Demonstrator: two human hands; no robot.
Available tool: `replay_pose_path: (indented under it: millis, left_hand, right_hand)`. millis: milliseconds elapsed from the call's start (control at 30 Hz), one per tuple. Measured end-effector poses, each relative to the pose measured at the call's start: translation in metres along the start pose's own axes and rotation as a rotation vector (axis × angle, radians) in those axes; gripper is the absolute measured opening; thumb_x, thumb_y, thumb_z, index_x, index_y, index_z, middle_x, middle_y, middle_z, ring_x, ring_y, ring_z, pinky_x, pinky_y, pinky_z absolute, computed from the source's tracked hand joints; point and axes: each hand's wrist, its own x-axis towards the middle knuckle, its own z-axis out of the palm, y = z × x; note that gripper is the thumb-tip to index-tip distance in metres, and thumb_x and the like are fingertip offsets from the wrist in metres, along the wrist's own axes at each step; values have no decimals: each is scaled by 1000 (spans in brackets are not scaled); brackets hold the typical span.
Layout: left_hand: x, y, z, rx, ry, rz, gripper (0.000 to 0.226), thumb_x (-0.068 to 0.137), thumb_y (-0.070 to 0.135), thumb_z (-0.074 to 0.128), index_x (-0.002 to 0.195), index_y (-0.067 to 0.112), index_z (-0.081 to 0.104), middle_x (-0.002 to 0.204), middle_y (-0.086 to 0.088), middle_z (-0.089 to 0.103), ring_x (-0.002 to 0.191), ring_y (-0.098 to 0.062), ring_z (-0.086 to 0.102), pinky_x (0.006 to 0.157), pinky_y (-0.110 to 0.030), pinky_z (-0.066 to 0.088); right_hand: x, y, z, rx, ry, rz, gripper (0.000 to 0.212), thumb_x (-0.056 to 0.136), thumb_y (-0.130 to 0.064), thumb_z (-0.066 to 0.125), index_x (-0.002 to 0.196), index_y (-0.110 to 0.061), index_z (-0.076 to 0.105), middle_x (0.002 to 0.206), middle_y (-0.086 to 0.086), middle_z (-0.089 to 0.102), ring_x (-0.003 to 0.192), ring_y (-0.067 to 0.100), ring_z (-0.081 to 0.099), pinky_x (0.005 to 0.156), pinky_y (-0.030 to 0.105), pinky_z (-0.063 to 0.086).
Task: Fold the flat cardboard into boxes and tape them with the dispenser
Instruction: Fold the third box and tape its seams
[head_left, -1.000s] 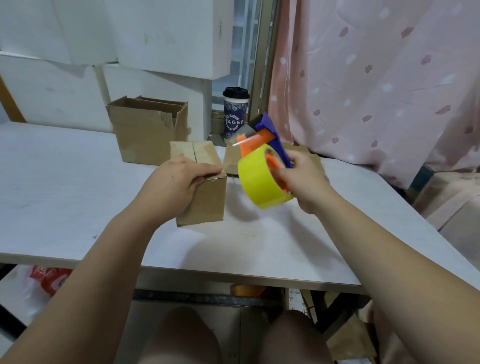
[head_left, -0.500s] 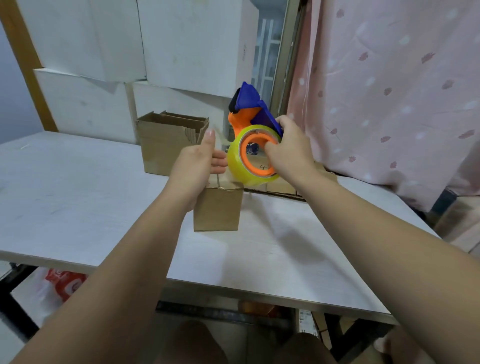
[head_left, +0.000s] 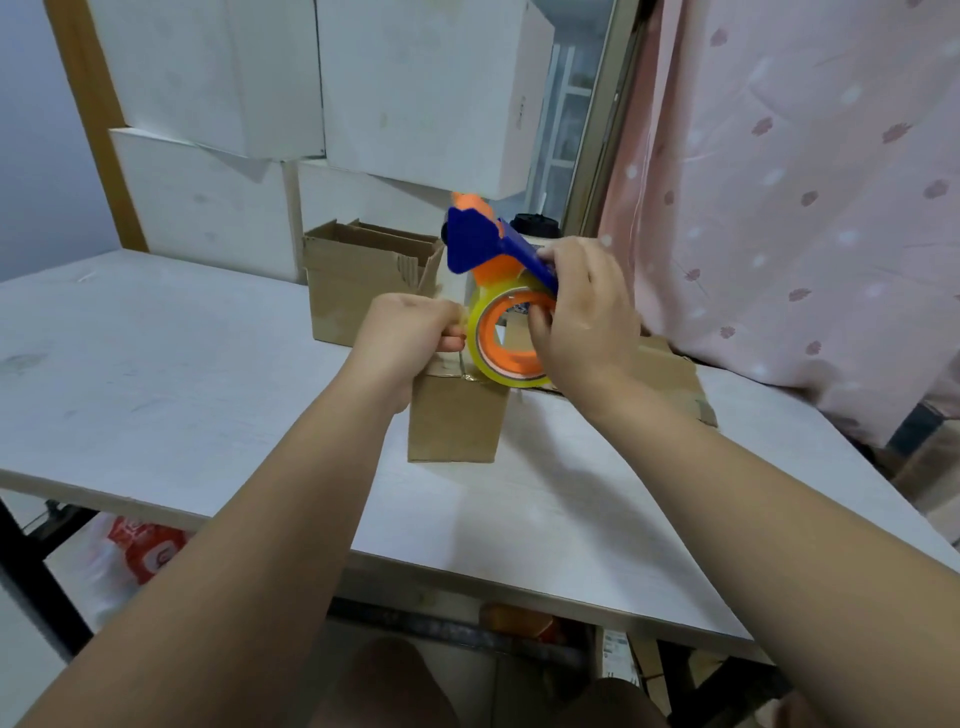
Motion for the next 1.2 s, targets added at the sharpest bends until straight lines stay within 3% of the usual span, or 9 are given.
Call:
replay_pose_path:
  millis: [133,267,433,633,800,900,1000,1067,1200]
  left_hand:
    - [-1,1,-2,30,21,11,10,89,14,61,84,13,69,68,0,68,49,-3,60,50,-16,47]
    - [-1,-1,0,33,57,4,11,88,14,64,78,12,68,59,0,58,47,-7,49,55,-20,46]
    - [-4,-8,-1,145,100,106,14,91,22,62,83,15,71,62,3,57,56,-7,50,53,-20,42]
    - [-13,-21,-4,371,258,275,20,94,25,57,98,14,73,69,11,59,69,-7,55,54,-19,37]
    - [-21,-28,-7,105,266,160,26,92,24,60,68,31,67,70,6,66,79,-16,64,72,-30,53]
    - [-26,-32,-8,-22,280,120,31,91,22,60,63,33,66,67,9,68,79,-15,66,82,-37,55]
    - [-27,-36,-8,-87,308,117,27,92,18,58,70,30,68,63,12,66,69,-11,64,81,-35,55]
    - [-26,-37,-10,-169,305,94,27,91,12,57,70,24,69,55,8,60,62,-14,57,79,-34,53]
    - [-21,-37,-17,-394,258,-15,29,90,6,58,62,12,66,53,0,49,49,-11,46,68,-25,50]
  right_hand:
    - [-7,2,-4,5,-4,-13,40,72,-2,62,111,-4,58,112,13,58,92,28,52,66,28,34]
    - [-10,7,-6,149,-68,58,42,74,6,56,114,-3,50,116,16,57,93,32,56,69,34,45]
    - [-15,10,-7,202,-183,180,54,75,6,57,119,-18,39,108,2,52,85,24,55,71,46,54]
    - [-12,6,-10,231,-235,92,58,71,7,50,123,-18,42,113,6,54,83,20,47,55,25,38]
    - [-10,3,-9,283,-264,40,54,73,7,51,122,-13,43,113,7,51,86,23,49,66,34,43]
    - [-12,3,-4,354,-264,87,48,75,6,53,117,-15,42,111,2,53,91,22,53,72,36,49]
    - [-17,2,2,494,-234,210,50,81,3,60,112,-28,36,103,-15,52,91,-4,55,70,10,46]
    - [-20,0,7,570,-213,281,52,82,0,64,112,-29,33,99,-24,48,89,-19,51,64,2,42]
    - [-22,-6,17,683,-212,397,55,82,-9,71,115,-32,33,101,-19,50,85,-8,58,62,6,47]
